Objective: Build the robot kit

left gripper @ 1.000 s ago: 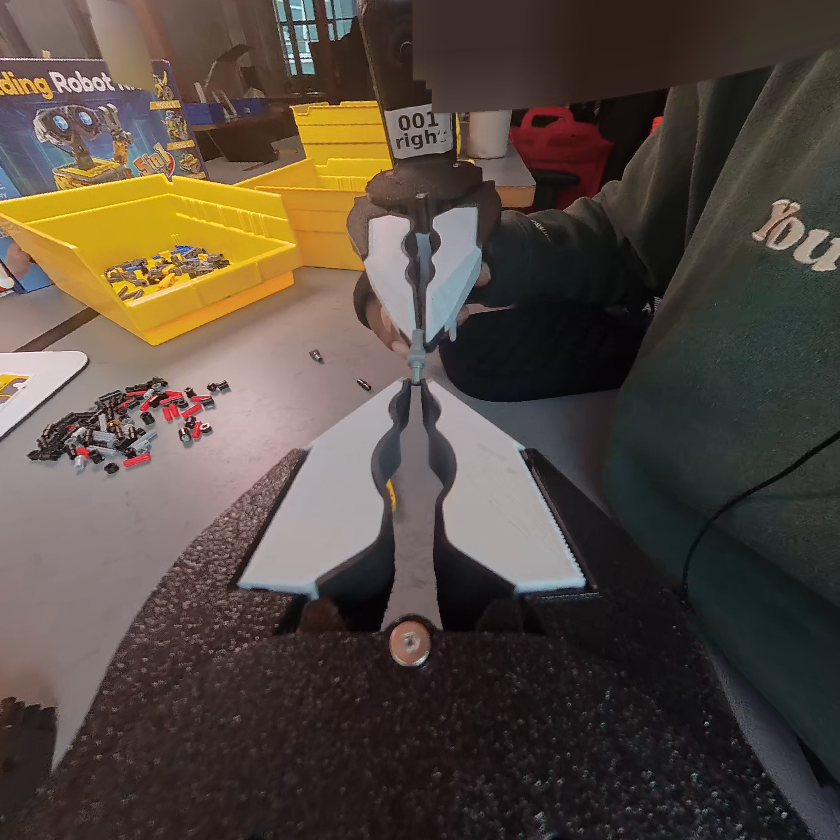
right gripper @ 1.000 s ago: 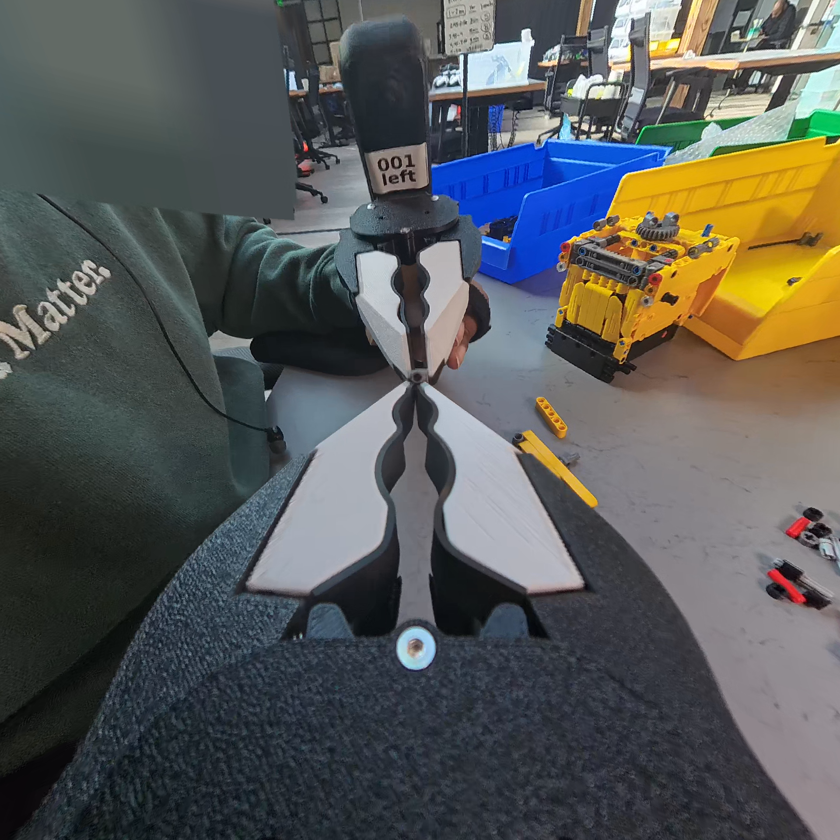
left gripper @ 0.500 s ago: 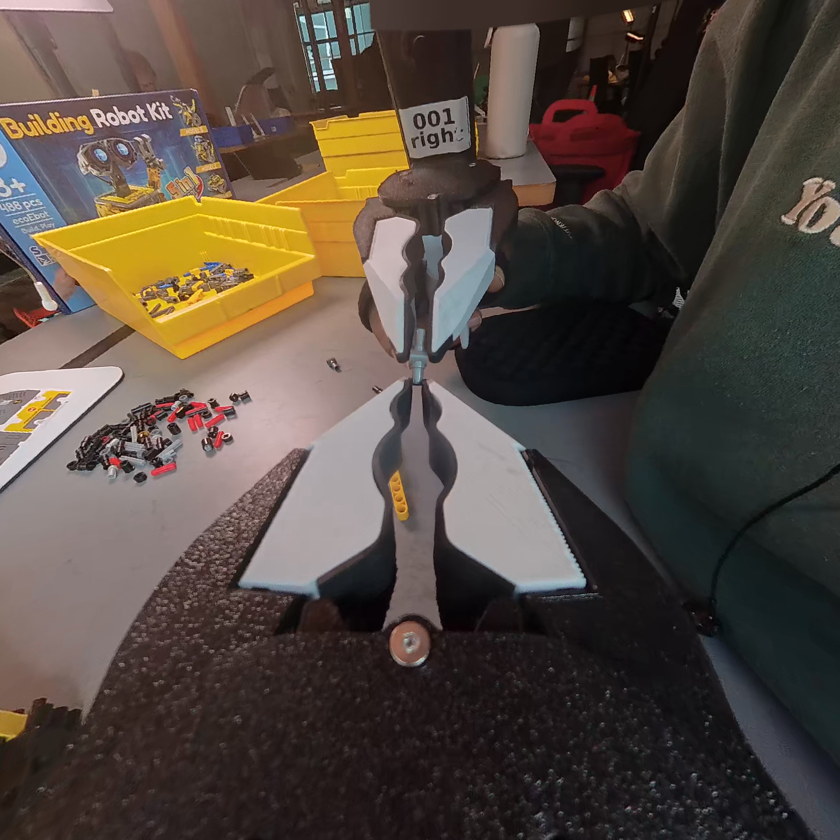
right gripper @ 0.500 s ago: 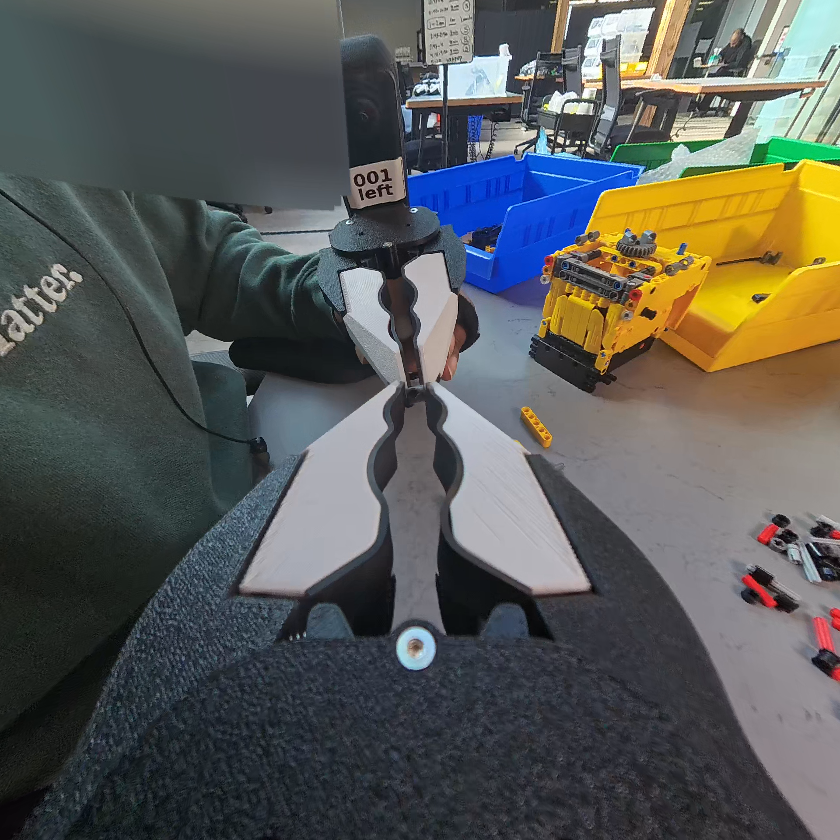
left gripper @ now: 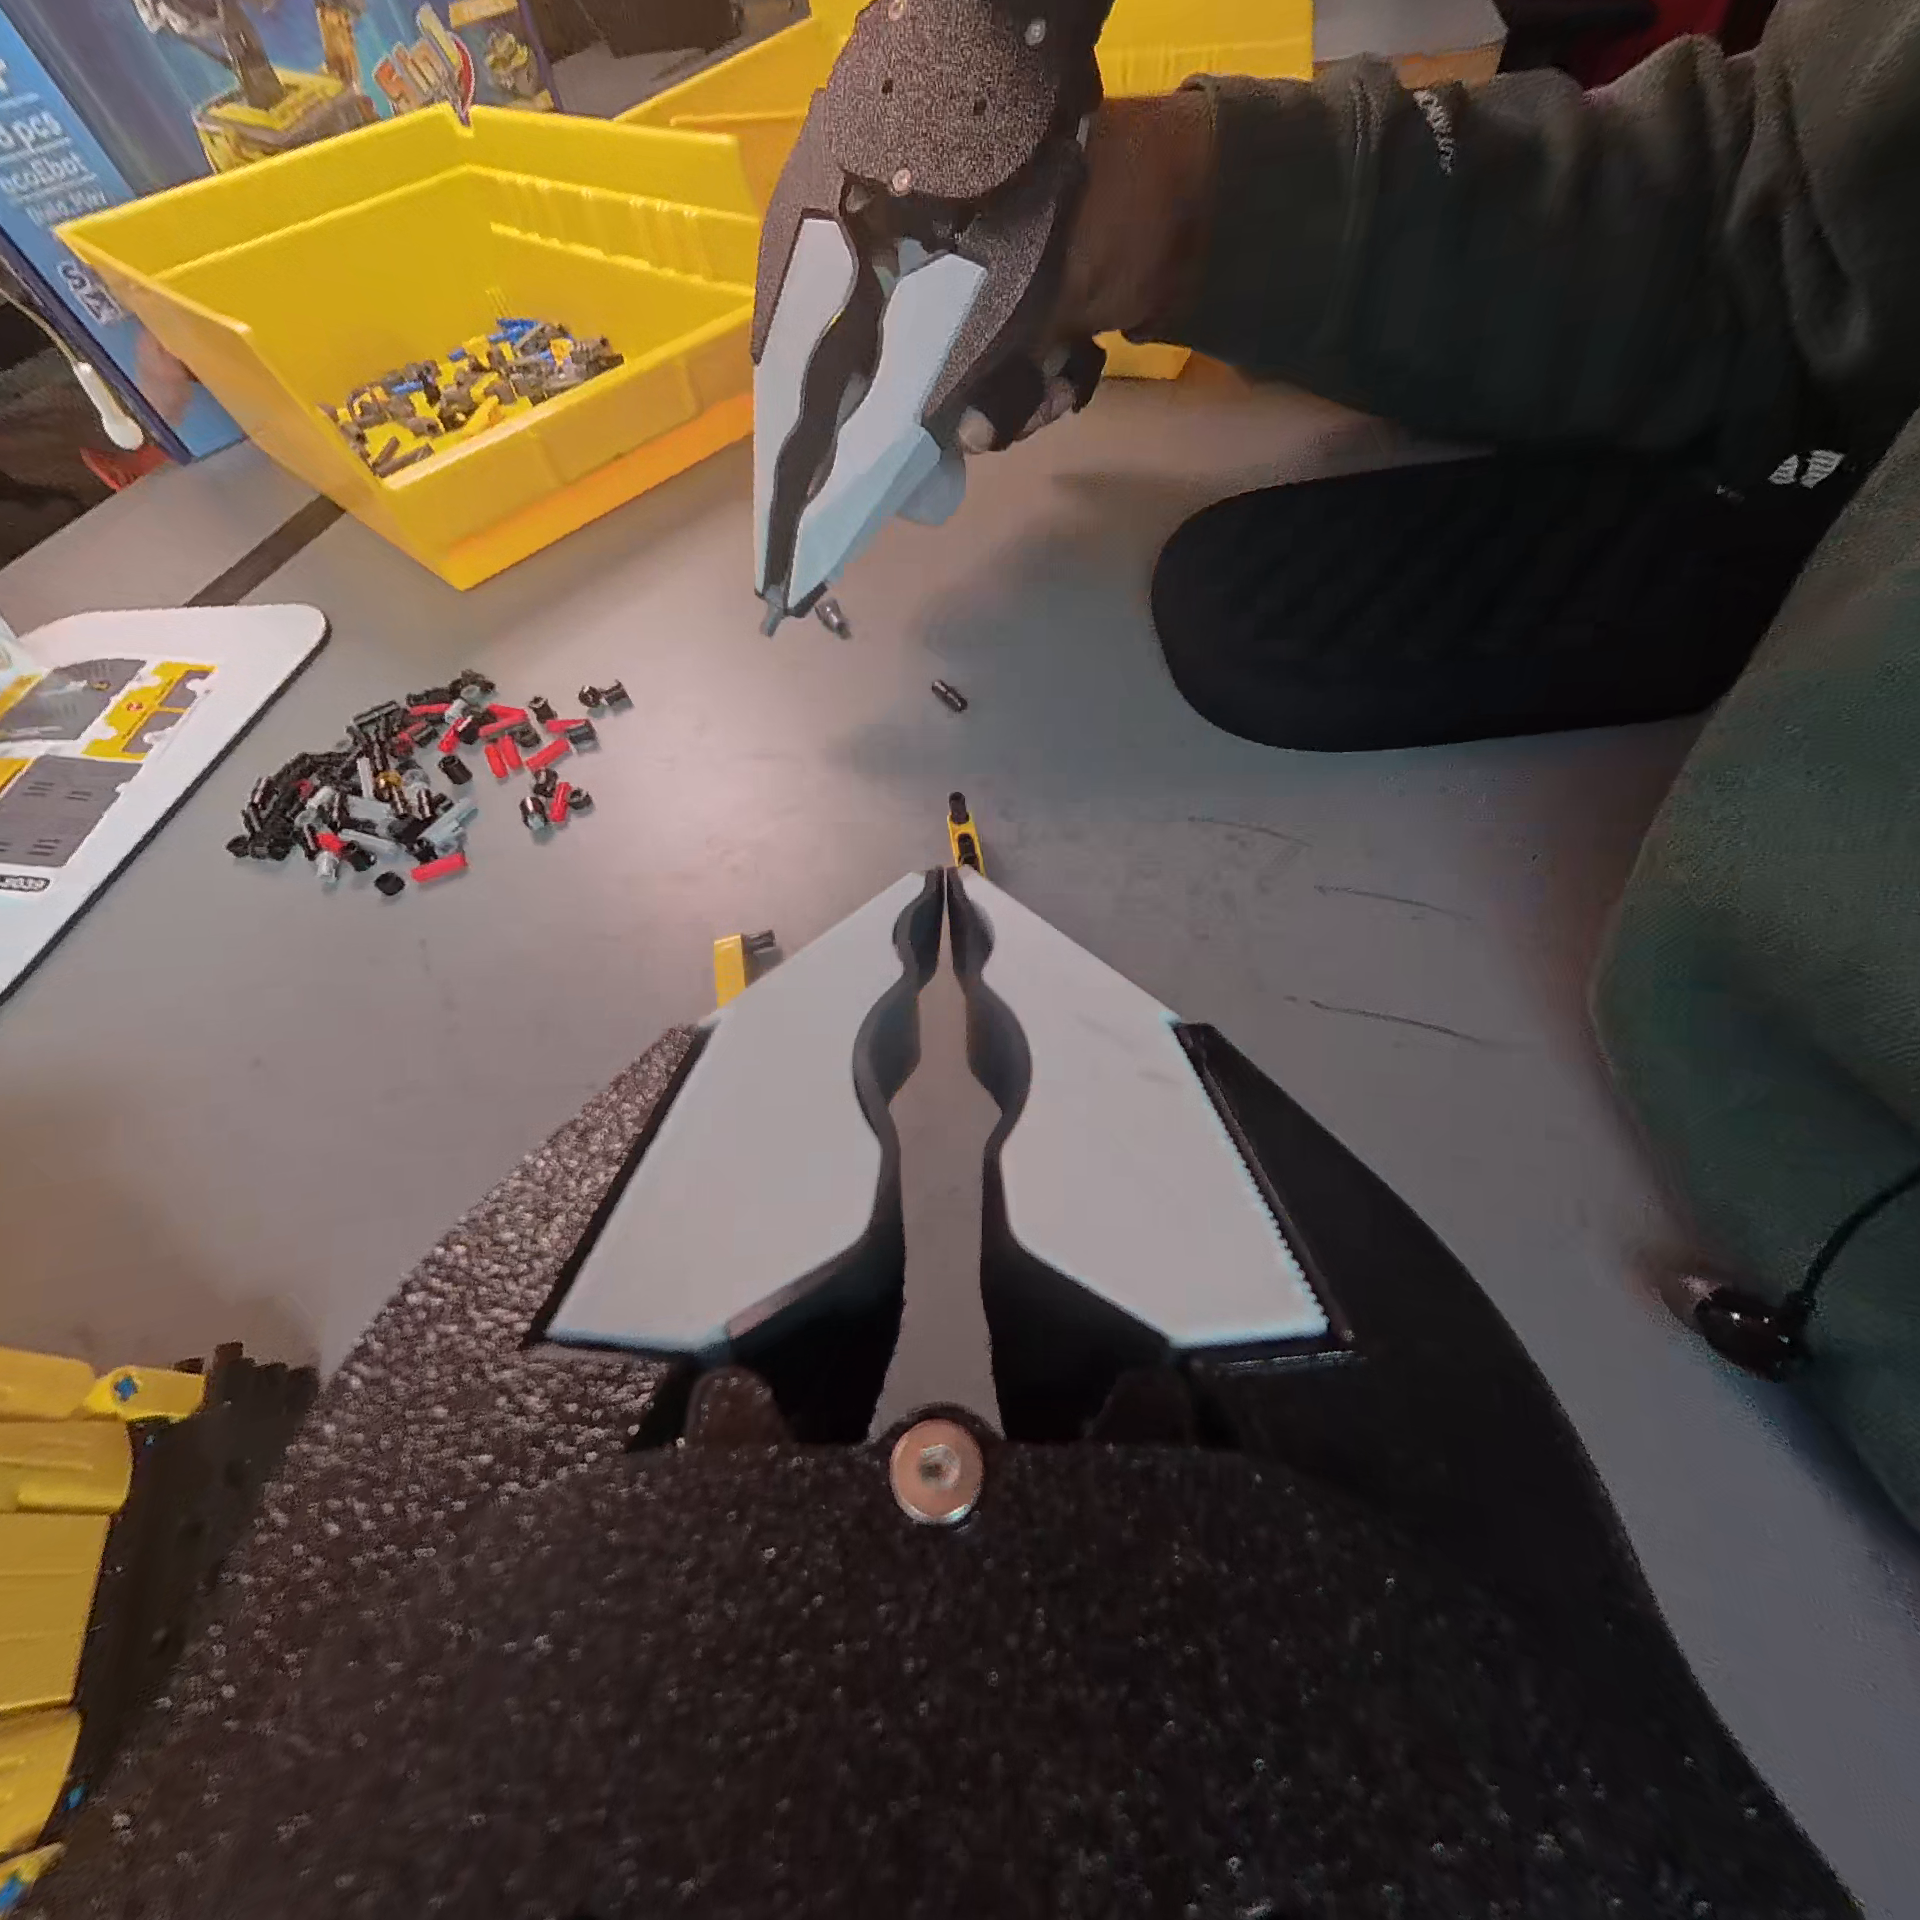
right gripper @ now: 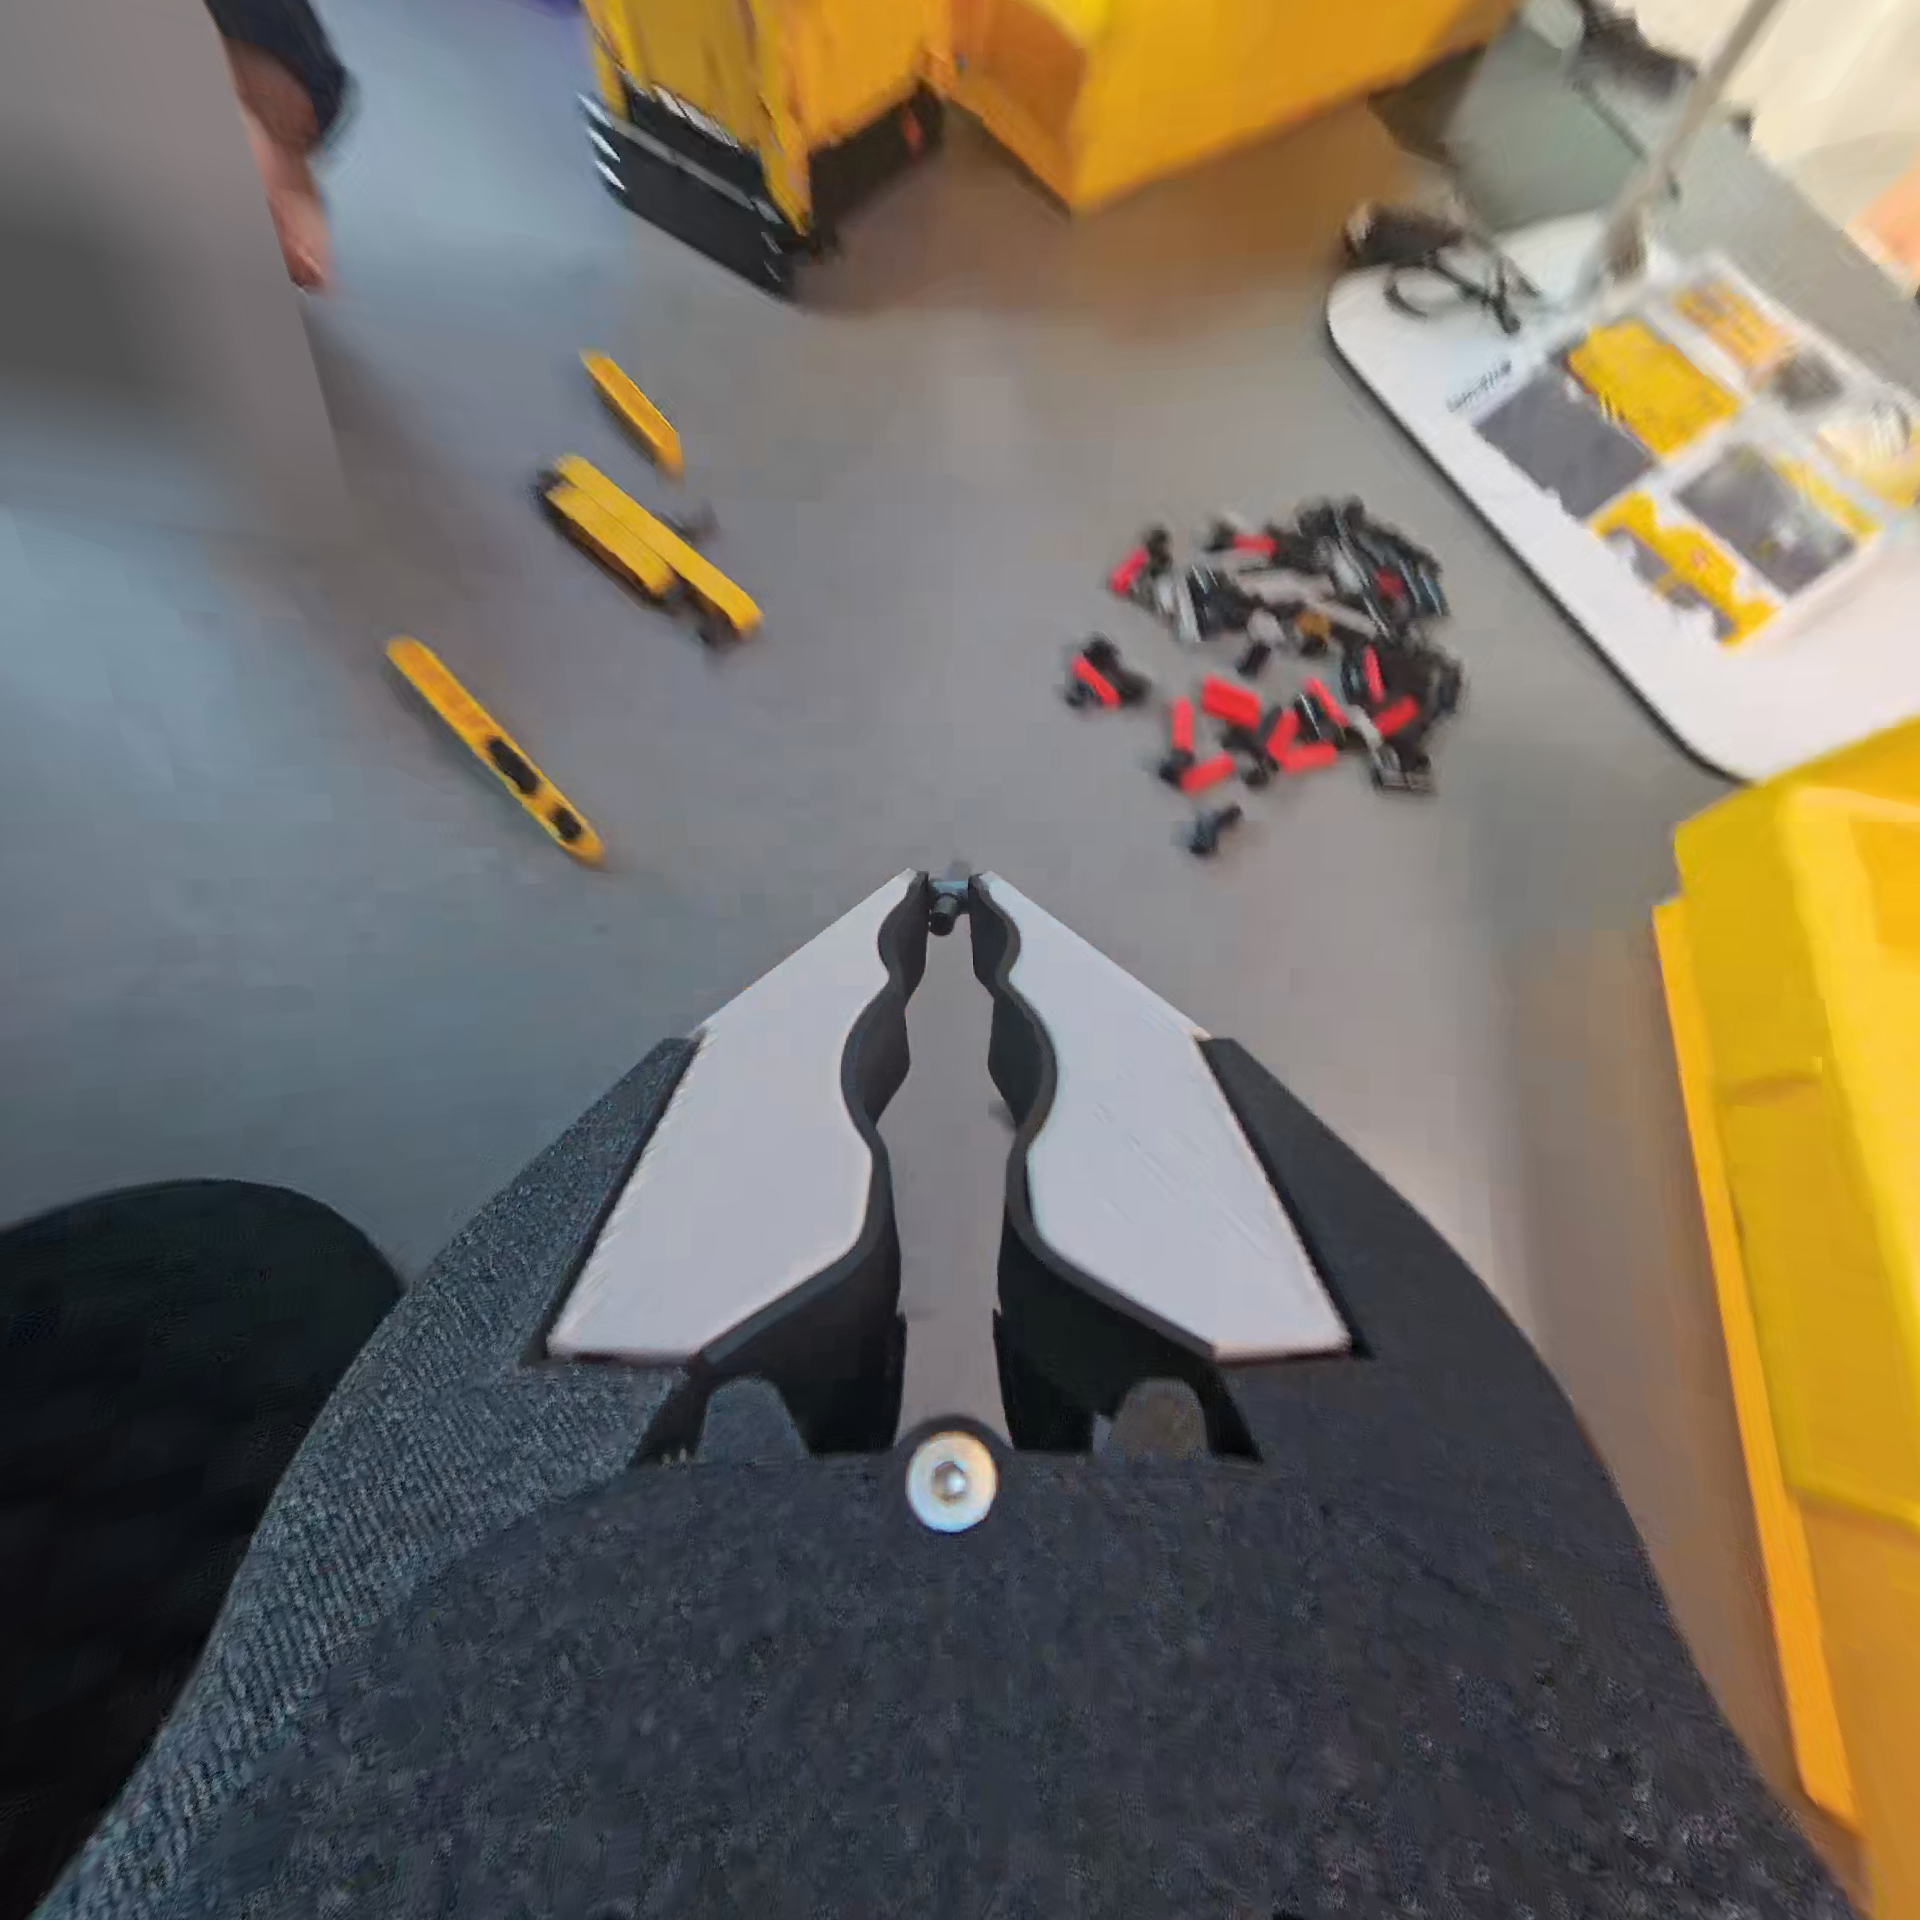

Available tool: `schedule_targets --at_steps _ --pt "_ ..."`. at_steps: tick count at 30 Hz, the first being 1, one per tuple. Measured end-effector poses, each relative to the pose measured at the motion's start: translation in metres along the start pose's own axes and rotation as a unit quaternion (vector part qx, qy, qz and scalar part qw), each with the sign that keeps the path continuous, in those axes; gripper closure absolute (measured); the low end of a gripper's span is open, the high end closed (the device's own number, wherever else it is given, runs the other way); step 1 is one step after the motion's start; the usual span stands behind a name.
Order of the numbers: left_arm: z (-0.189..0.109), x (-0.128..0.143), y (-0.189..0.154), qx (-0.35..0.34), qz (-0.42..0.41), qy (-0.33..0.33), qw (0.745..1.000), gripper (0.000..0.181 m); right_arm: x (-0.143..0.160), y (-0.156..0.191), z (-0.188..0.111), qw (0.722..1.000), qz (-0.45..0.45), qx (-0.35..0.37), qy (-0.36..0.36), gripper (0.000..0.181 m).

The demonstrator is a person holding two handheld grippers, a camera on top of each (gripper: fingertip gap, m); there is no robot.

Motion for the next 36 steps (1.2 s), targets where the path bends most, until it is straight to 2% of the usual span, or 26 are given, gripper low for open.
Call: schedule_targets --at_steps 3,7,9,13,17,22,25,26,30,33,36 --pt "0.003 0.008 0.002 -0.003 -0.004 0.023 1.000 0.180 0.040 -0.018 0.009 0.996 0.022 0.030 0.076 0.174" --pt "0.005 0.012 0.000 -0.005 0.007 0.035 0.999 0.179 0.044 -0.019 0.008 0.995 0.046 0.025 0.089 0.173" --pt "0.005 0.012 0.001 -0.006 0.005 0.036 0.999 0.178 0.045 -0.020 0.006 0.994 0.047 0.029 0.094 0.167" --pt "0.002 0.012 0.007 -0.019 -0.005 0.036 0.999 0.178 0.034 -0.028 -0.014 0.994 0.060 0.044 0.075 0.162" --pt "-0.002 0.014 0.017 -0.035 -0.017 0.037 0.999 0.178 0.053 -0.023 -0.029 0.989 0.058 0.030 0.131 0.162" --pt "-0.015 0.017 0.041 -0.083 -0.035 0.045 0.995 0.178 0.051 -0.018 -0.014 0.990 0.068 0.022 0.119 0.161" --pt "-0.029 0.014 0.058 -0.116 -0.065 0.027 0.991 0.178 0.056 -0.018 -0.008 0.989 0.076 0.017 0.124 0.161" --pt "-0.032 0.013 0.062 -0.122 -0.075 0.020 0.989 0.177 0.055 -0.017 -0.007 0.990 0.080 0.011 0.117 0.166" --pt "-0.039 0.009 0.068 -0.124 -0.104 -0.002 0.987 0.174 0.056 -0.013 -0.010 0.990 0.068 0.000 0.125 0.166" --pt "-0.034 0.005 0.058 -0.083 -0.136 -0.021 0.987 0.170 0.036 -0.004 -0.018 0.995 0.042 -0.012 0.086 0.166" --pt "-0.026 -0.008 0.035 0.016 -0.209 -0.060 0.976 0.164 -0.026 0.024 -0.022 0.998 -0.029 -0.037 -0.049 0.166"
Point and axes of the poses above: each gripper's, where its closed fingertips meet, z out along the fingers, x out of its underside, y = z × x across the jaws, the point moved 1 cm from there along -z, back along the fingers, and after that the axes turned 2 degrees about -z, right-handed, at the moved point
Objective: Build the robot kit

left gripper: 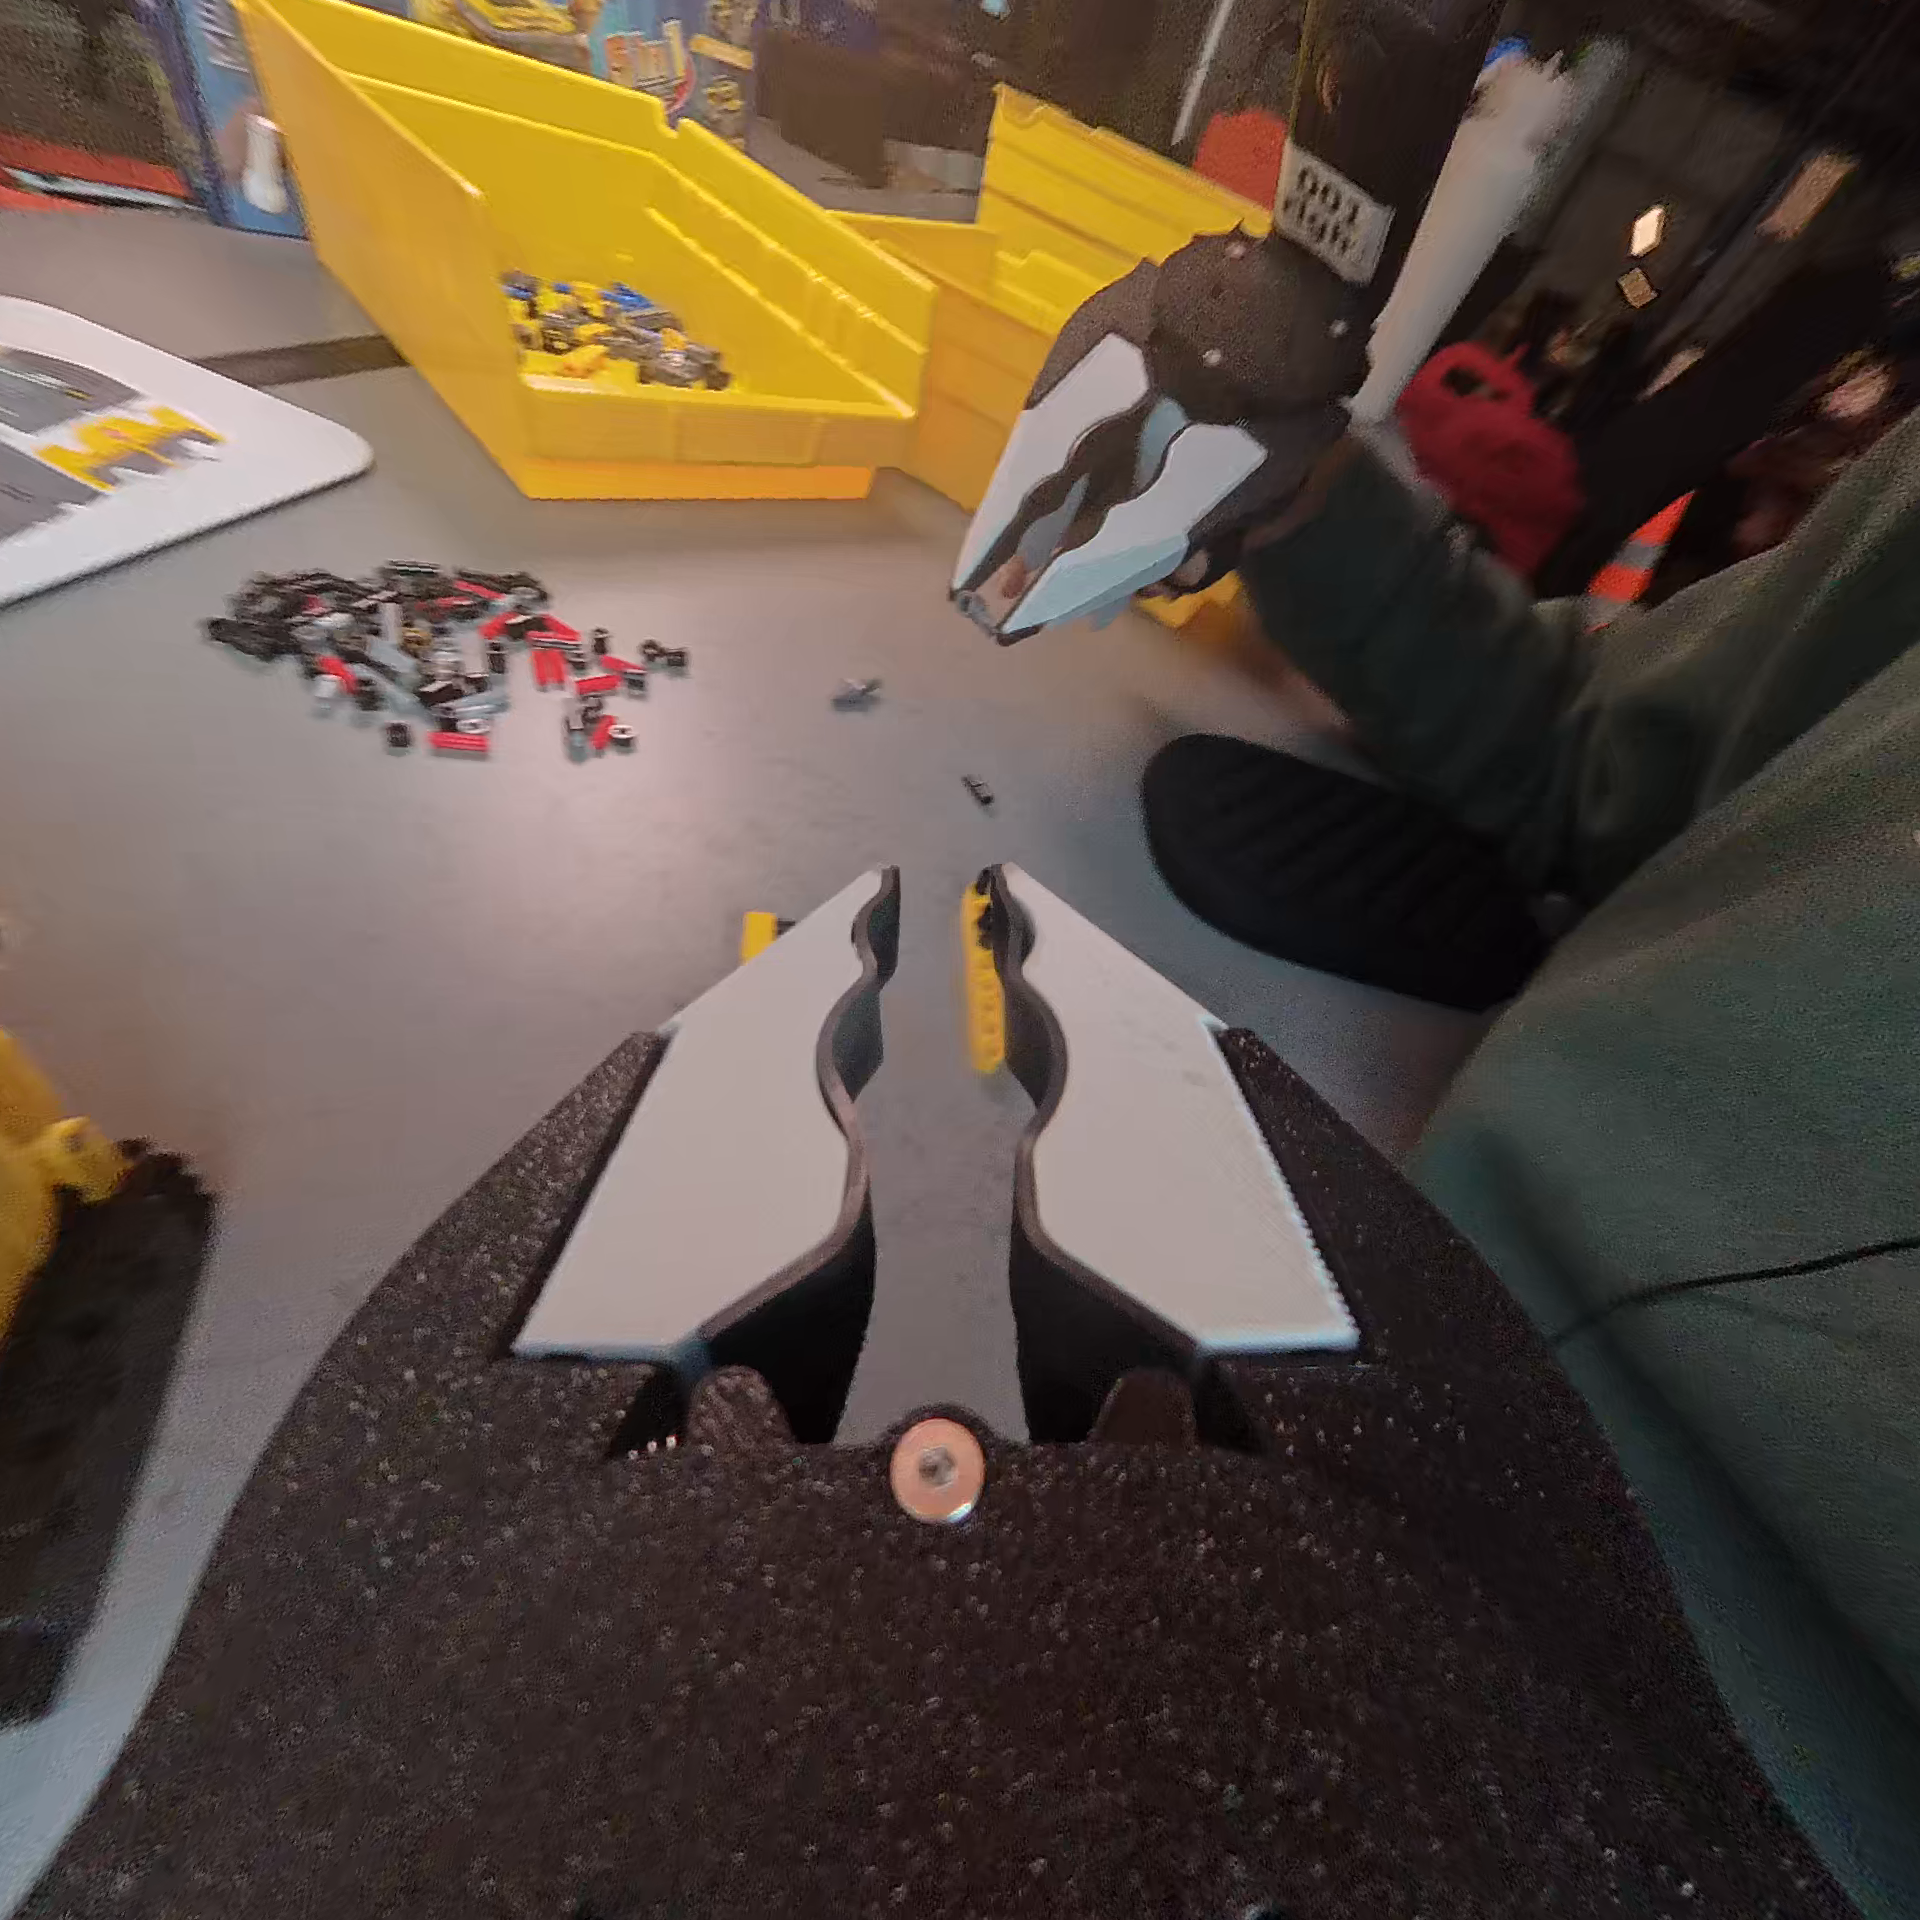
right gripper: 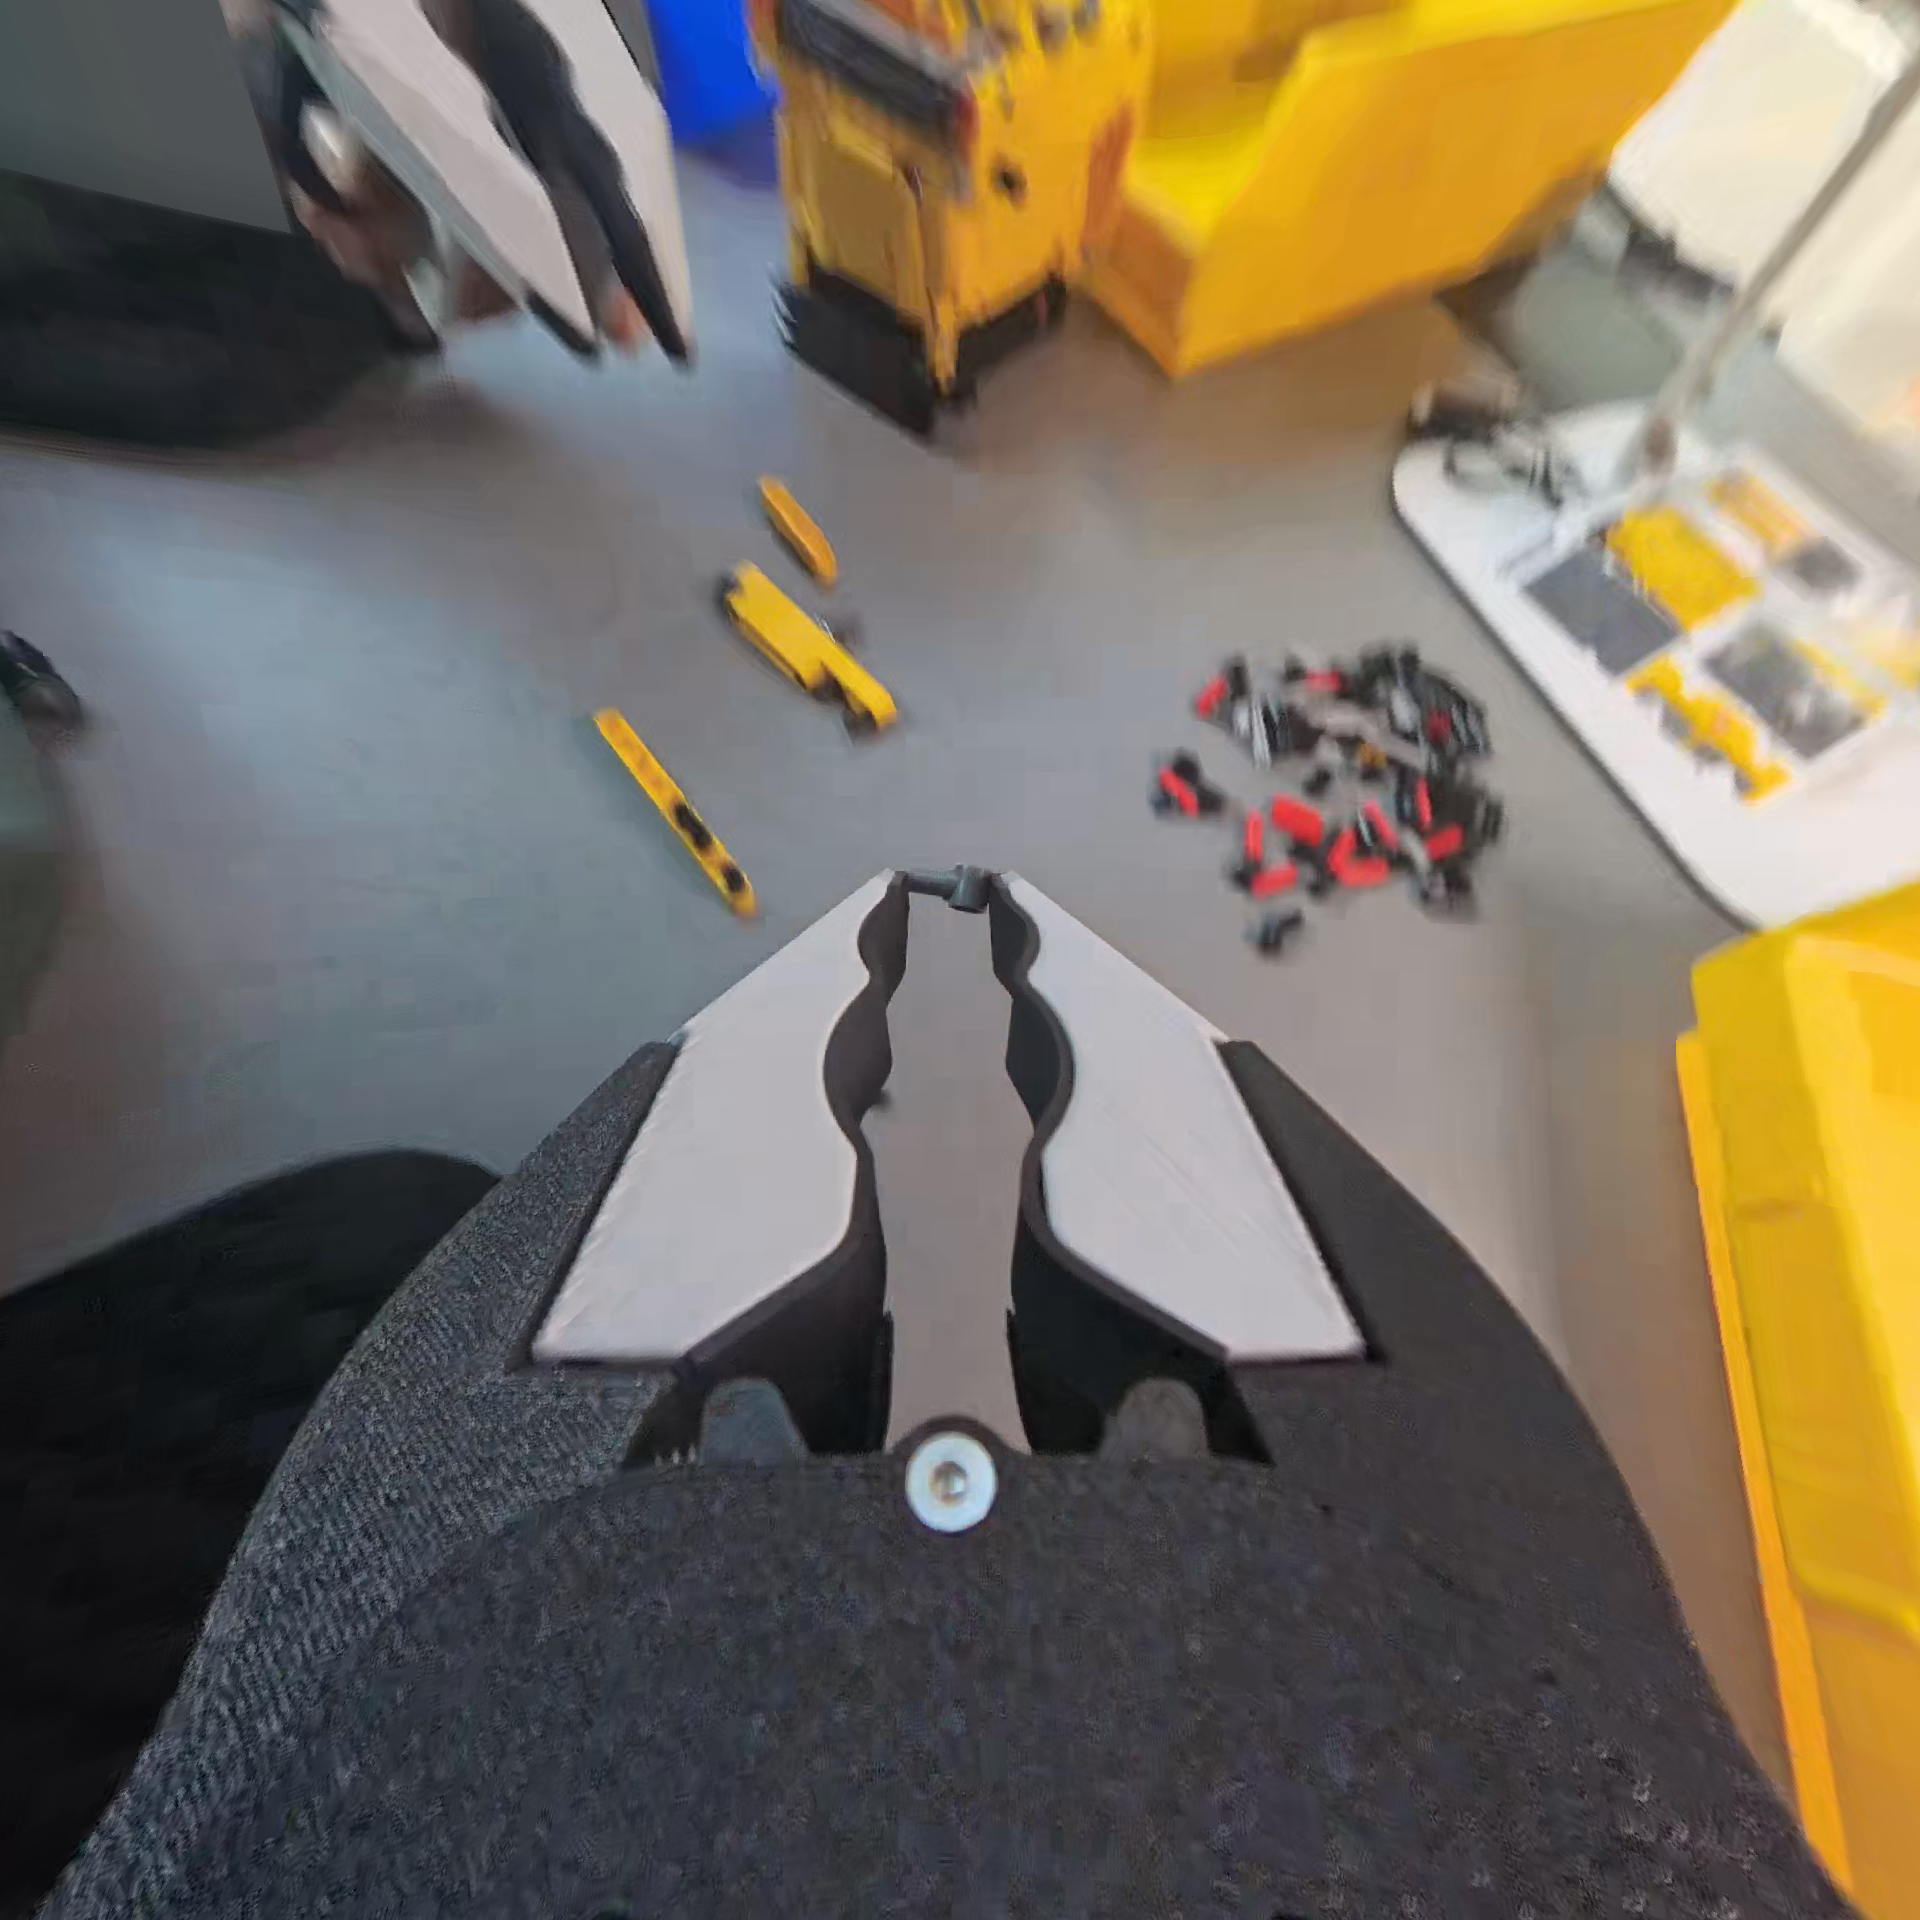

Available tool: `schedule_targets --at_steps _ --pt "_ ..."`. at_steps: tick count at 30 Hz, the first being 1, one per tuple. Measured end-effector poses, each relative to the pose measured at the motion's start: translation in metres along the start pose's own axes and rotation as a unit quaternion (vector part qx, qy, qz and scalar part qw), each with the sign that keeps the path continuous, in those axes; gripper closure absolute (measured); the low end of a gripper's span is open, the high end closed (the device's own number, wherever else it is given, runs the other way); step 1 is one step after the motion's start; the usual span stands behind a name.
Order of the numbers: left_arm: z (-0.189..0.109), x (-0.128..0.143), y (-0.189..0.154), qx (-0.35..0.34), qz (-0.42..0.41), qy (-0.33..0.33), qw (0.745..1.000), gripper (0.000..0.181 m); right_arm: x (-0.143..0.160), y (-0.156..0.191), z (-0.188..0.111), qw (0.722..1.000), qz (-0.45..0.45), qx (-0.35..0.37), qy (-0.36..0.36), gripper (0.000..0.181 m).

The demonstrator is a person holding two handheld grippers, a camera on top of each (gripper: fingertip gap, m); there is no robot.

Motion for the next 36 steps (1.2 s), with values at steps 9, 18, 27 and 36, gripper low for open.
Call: schedule_targets --at_steps 9,18,27,36 --pt "0.019 0.005 -0.042 0.153 -0.117 0.002 0.981 0.165 -0.072 0.086 0.041 0.981 -0.105 -0.063 -0.150 0.166" --pt "0.015 0.001 -0.050 0.184 -0.116 -0.009 0.976 0.176 -0.077 0.090 0.042 0.978 -0.113 -0.047 -0.166 0.166" --pt "0.014 -0.005 -0.052 0.213 -0.162 -0.026 0.963 0.169 -0.079 0.091 0.042 0.975 -0.153 -0.014 -0.163 0.166" --pt "0.013 -0.006 -0.056 0.240 -0.177 -0.026 0.954 0.176 -0.083 0.095 0.039 0.966 -0.194 0.011 -0.170 0.166"
Point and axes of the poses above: each gripper's, where its closed fingertips meet, z out along the fingers, x out of its underside, y = z × x across the jaws, the point moved 1 cm from there along -z, back along the fingers, and after that the axes turned 2 degrees about -z, right-handed, at the moved point
